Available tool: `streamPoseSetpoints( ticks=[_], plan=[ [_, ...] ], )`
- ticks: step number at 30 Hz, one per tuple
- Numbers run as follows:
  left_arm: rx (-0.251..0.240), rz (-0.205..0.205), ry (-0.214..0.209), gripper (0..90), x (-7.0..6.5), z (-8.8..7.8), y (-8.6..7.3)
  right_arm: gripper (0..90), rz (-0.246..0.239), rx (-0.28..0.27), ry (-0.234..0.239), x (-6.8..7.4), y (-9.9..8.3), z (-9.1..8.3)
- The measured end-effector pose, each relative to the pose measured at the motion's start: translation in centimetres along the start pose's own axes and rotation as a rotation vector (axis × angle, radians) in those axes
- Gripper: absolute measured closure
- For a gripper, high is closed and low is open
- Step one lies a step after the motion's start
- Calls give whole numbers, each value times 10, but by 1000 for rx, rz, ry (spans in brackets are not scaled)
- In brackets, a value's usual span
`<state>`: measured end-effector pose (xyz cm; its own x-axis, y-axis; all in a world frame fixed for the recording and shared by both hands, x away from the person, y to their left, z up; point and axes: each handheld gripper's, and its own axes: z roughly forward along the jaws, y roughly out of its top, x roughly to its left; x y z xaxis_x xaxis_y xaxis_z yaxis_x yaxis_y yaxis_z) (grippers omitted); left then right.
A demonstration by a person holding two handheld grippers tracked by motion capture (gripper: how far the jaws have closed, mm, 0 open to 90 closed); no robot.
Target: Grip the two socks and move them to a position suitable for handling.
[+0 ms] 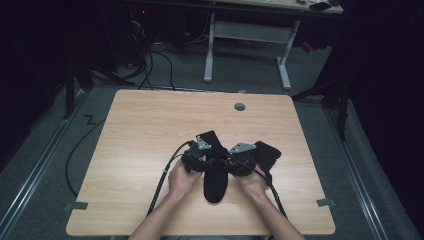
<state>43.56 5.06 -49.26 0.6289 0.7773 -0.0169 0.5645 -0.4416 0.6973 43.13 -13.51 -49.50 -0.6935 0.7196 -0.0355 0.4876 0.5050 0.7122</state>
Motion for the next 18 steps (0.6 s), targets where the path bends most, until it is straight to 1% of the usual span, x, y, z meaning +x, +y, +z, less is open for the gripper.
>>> streamPoseSetpoints(
  ticks=[1, 2, 3, 4, 5, 6, 8, 9, 12, 13, 14, 15, 18],
  plan=[
    [-10, -10, -6, 500, 1, 5, 1, 646, 11, 9, 2, 0, -1, 2],
    [-10, -10, -6, 505, 1, 5, 1, 643, 17, 2, 7, -1, -2, 2],
    [-17, -28, -16, 505, 3, 7, 2, 643, 17, 2, 7, -1, -2, 2],
    [-27, -36, -15, 510, 6, 9, 4, 640, 23, -1, 4, -2, -2, 2],
    [-21, -37, -12, 515, 7, 10, 6, 639, 42, 2, -2, -3, -2, 3],
    [-21, -37, -12, 515, 7, 10, 6, 638, 49, 1, -4, -3, -1, 3],
    [0, -25, 4, 515, 9, 13, 11, 636, 50, -2, -8, -4, -1, 4],
    [3, -31, 10, 515, 12, 16, 15, 631, 61, -6, -21, -5, 0, 6],
    [2, -33, 16, 514, 15, 18, 17, 627, 72, -16, -30, -7, 1, 8],
    [1, -38, 21, 513, 18, 20, 19, 622, 89, -20, -37, -8, 1, 9],
    [1, -38, 21, 509, 18, 20, 19, 622, 89, -20, -37, -8, 1, 9],
    [-6, -41, 22, 507, 19, 21, 19, 616, 87, -22, -48, -7, 1, 10],
    [-7, -52, 18, 499, 20, 20, 19, 601, 93, -23, -50, -6, 2, 10]
  ],
)
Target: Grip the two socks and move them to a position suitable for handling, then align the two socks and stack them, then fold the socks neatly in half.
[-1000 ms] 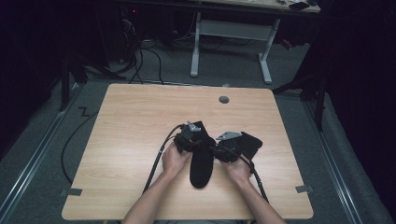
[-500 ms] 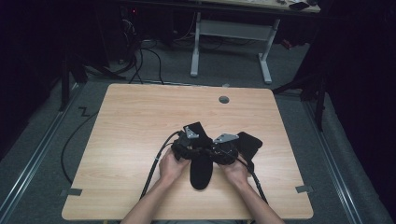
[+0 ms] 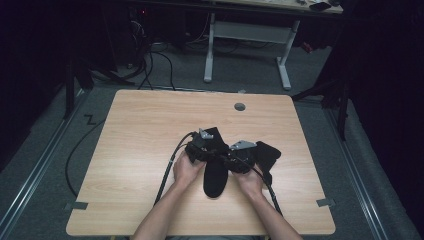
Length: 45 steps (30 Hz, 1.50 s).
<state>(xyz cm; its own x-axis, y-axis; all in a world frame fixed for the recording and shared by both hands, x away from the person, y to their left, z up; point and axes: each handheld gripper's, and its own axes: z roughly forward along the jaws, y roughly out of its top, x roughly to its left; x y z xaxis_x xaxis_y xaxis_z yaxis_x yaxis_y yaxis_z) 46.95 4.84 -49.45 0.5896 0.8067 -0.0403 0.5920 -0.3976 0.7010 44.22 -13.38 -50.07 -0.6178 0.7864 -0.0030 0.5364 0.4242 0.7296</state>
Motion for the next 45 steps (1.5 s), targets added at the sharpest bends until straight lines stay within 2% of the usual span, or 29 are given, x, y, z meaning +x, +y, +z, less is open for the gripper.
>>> streamPoseSetpoints(
  ticks=[3, 5, 9, 12, 16, 20, 24, 28, 35, 38, 45],
  plan=[
    [2, -4, -16, 462, -1, -5, -5, 566, -5, 3, -7, 5, -1, 0],
    [-8, -10, -17, 454, 0, -9, -10, 558, -17, 7, -7, 8, -1, -1],
    [-17, -20, -14, 437, 3, -15, -17, 538, -9, 8, -1, 7, 0, -1],
    [-34, -36, 5, 419, 7, -24, -23, 523, -9, 0, 6, 8, -1, -4],
    [-59, -42, 62, 409, 12, -39, -36, 515, -7, -13, 23, 7, -1, -11],
    [-60, -49, 92, 410, 18, -47, -48, 513, -9, -17, 24, 6, -5, -17],
    [-41, -65, 120, 406, 29, -56, -61, 510, 14, -35, 22, -1, -9, -23],
    [-31, -100, 147, 397, 42, -66, -72, 507, 30, -61, 11, -8, -11, -33],
    [-50, -148, 190, 395, 61, -82, -91, 535, 38, -98, -20, -19, -11, -54],
    [-38, -147, 211, 391, 66, -87, -95, 566, 42, -105, -37, -27, -14, -63],
    [-97, -149, 222, 379, 72, -92, -108, 624, 104, -129, -95, -55, -22, -81]
  ],
)
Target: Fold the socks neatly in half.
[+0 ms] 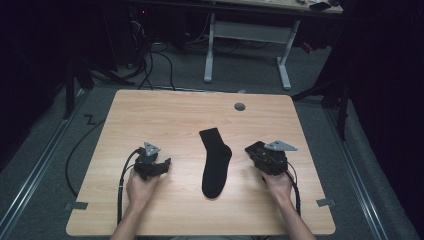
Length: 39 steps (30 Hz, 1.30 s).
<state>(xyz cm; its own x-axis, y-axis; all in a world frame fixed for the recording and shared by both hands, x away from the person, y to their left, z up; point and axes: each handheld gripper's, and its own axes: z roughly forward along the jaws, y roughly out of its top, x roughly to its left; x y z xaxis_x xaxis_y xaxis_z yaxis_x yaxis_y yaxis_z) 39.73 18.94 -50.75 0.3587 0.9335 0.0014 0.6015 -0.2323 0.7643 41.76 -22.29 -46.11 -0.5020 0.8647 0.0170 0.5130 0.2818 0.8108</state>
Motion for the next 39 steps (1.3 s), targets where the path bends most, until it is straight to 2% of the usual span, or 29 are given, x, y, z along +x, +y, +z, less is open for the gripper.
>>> streamPoseSetpoints(
  ticks=[2, 9, 16, 27, 31, 36, 39],
  plan=[
    [0, -1, 2, 370, 0, 0, 0, 641, 24, -7, -29, -12, -2, -5],
    [4, -6, 4, 334, 0, -2, -2, 657, 66, 3, -86, -37, -7, -15],
    [4, -7, 1, 330, 0, -2, -2, 638, 72, 50, -131, -49, -13, -7],
    [5, -3, 4, 324, -1, -1, -2, 612, 77, 146, -121, -50, -27, 16],
    [6, -4, 5, 324, -1, -1, -2, 683, 49, 156, -114, -48, -29, 20],
    [6, -5, 5, 323, -1, -1, -2, 862, 15, 167, -103, -44, -28, 19],
    [6, -5, 5, 323, -1, -1, -2, 877, 6, 173, -99, -43, -28, 18]
  ],
)
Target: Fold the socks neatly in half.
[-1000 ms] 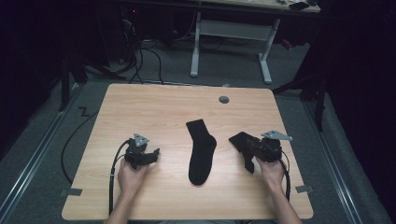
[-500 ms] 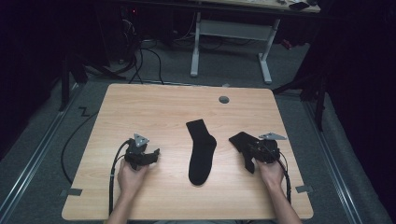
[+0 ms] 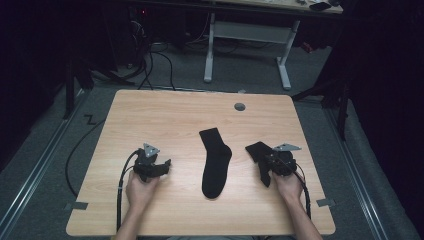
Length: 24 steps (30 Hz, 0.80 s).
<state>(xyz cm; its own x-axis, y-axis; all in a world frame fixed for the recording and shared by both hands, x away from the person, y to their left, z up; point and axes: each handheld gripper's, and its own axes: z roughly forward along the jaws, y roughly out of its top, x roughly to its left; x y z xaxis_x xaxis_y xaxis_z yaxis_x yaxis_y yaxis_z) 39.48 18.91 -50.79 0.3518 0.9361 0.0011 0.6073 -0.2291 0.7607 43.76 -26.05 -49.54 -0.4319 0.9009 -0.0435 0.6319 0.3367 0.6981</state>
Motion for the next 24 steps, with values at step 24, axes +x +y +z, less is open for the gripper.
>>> streamPoseSetpoints(
  ticks=[24],
  plan=[
    [2, 0, 2, 323, 0, 0, 0, 885, -68, -215, 101, 8, 42, -59]
  ],
)
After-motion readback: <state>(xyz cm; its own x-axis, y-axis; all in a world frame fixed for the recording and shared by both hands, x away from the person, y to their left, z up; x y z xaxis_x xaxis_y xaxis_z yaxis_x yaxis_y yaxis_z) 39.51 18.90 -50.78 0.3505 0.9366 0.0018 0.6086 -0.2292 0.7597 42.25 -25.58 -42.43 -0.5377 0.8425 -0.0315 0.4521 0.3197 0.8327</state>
